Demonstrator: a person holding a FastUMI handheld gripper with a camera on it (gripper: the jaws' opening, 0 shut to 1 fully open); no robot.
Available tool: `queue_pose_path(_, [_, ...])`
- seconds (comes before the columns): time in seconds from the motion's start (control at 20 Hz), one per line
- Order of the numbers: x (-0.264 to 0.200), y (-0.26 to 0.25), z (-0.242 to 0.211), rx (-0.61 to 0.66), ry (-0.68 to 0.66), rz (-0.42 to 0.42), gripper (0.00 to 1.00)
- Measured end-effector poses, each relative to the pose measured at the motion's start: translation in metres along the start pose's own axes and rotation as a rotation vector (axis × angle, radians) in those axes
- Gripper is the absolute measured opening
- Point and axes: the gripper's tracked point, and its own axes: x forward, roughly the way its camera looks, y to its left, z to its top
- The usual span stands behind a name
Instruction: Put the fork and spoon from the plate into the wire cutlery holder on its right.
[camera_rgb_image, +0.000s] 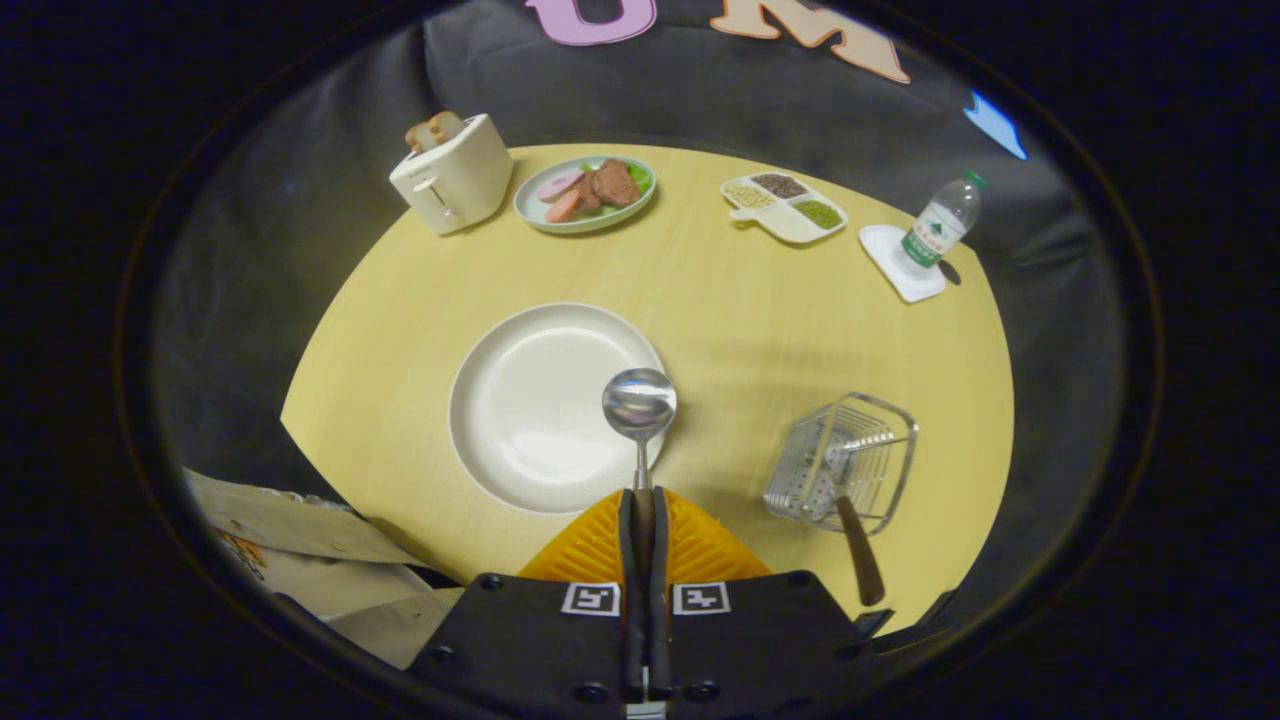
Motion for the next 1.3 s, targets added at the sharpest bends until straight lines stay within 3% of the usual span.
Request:
queue_pose_path(0.7, [-0.043, -0.095, -0.002, 0.106, -0.028, -0.092, 0.06])
queue_pose_path(1.2, [-0.023, -0.143, -0.035, 0.074, 0.075, -0.175, 0.07])
queue_pose_path(1.3, [-0.021, -0.148, -0.033, 0.098, 0.056, -0.185, 0.11])
